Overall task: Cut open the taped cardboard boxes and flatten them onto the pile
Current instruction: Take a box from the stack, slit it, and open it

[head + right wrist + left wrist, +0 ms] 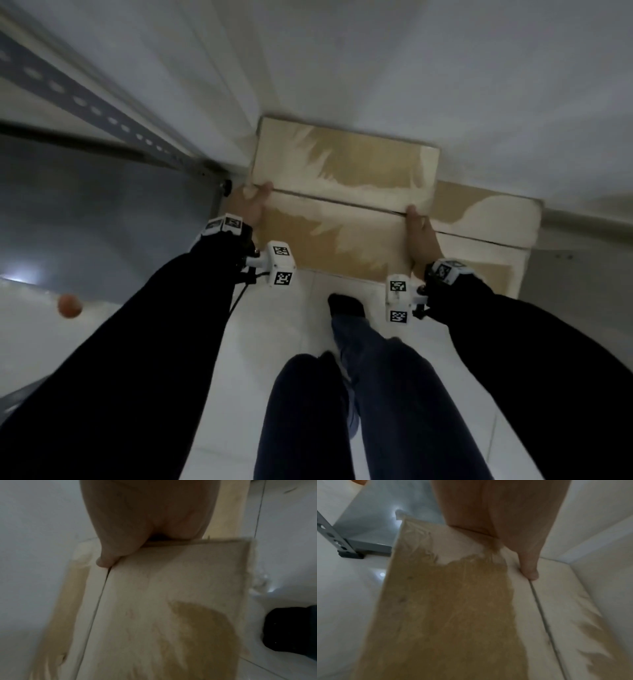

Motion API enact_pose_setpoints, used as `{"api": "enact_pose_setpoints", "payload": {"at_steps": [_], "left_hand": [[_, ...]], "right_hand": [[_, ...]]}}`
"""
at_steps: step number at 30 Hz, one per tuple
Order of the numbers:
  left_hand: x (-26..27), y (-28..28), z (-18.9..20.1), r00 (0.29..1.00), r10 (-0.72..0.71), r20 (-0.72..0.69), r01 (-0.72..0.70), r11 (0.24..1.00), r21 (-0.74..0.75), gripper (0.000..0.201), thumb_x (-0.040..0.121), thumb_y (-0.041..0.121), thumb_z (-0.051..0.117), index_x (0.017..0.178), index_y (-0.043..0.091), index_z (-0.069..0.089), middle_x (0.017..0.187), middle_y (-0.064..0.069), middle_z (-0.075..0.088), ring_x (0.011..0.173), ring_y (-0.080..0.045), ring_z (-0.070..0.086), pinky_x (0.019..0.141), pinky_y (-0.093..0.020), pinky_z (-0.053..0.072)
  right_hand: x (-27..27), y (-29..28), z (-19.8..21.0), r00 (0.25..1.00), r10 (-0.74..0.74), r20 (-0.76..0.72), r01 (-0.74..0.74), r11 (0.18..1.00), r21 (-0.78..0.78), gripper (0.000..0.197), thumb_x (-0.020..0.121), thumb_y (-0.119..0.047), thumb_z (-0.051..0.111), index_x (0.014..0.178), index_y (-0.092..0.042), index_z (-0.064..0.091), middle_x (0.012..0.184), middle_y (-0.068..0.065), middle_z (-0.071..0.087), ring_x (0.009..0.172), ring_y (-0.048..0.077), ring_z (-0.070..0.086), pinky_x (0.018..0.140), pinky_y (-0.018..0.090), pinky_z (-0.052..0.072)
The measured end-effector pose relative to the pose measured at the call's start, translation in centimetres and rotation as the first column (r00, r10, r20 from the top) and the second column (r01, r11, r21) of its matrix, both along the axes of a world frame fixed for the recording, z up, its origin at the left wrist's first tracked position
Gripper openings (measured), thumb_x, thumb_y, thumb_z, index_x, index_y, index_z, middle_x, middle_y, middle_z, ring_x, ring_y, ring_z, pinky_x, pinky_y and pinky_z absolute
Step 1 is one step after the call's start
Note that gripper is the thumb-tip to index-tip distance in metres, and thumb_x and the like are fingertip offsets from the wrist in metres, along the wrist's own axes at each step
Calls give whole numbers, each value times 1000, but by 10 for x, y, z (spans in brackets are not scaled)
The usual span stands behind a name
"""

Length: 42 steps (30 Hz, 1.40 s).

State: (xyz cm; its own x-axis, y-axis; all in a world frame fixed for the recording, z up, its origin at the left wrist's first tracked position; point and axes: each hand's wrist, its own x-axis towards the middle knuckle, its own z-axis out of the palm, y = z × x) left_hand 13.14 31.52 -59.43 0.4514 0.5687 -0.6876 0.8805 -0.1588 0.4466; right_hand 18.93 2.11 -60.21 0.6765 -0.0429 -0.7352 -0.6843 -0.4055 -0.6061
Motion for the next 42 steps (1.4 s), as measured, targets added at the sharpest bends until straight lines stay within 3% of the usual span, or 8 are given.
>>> {"api": "enact_pose_setpoints", "payload": {"at_steps": [7,11,16,22,26,31,36,42], "left_hand": [[-36,-40,125,995,2,97,-10,996,90,73,88,59,52,138,7,45,140,-14,49,127,-32,47,103,-37,38],[-78,-80,217,986,-42,163,18,990,142,70,85,64,53,127,9,53,124,-15,60,112,-33,57,93,-38,46],[-134,-134,329,943,-184,278,160,981,108,46,88,56,54,106,13,57,104,-4,62,94,-22,56,77,-29,41],[-167,-199,417,898,-73,433,174,965,-197,53,90,46,59,134,21,44,129,0,54,119,-21,52,105,-43,40],[-158,-250,461,846,-172,506,305,932,-194,65,91,49,54,142,13,36,139,-5,48,128,-24,45,110,-45,33],[-139,-346,511,723,-278,632,485,856,-179,57,88,54,56,132,19,53,128,1,59,120,-20,54,107,-43,40],[-142,-482,529,677,-292,675,531,830,-173,40,96,40,51,129,18,53,119,7,57,113,-12,51,96,-25,37],[-146,-625,534,664,-293,688,495,861,-111,40,95,39,53,123,11,60,120,-4,63,112,-21,58,103,-39,43]], "right_hand": [[-32,-26,124,1000,-27,6,27,1000,14,59,98,-51,32,141,-12,39,142,9,45,128,26,44,110,43,34],[-72,-64,226,1000,-26,3,26,998,-53,57,100,-48,27,144,-13,34,141,7,41,131,21,38,103,26,27],[-132,-126,357,998,-13,68,25,984,-178,56,100,-49,26,141,-13,40,143,8,41,132,23,38,103,26,26],[-208,-206,475,970,-90,224,129,978,-166,40,100,-47,26,112,-20,54,109,3,54,105,16,50,90,25,31],[-241,-266,517,910,-219,353,262,962,-79,46,99,-48,26,122,-21,55,108,-5,59,106,14,55,99,32,39],[-267,-362,550,817,-351,458,386,922,17,32,100,-45,26,113,-27,50,95,-20,54,88,-10,49,76,16,38],[-278,-486,565,781,-389,488,405,911,78,44,97,-52,29,121,-23,52,106,-5,62,95,5,60,72,20,46],[-271,-630,576,816,-338,468,344,936,76,32,95,-46,45,114,-20,53,98,0,67,81,11,66,67,23,53]]}}
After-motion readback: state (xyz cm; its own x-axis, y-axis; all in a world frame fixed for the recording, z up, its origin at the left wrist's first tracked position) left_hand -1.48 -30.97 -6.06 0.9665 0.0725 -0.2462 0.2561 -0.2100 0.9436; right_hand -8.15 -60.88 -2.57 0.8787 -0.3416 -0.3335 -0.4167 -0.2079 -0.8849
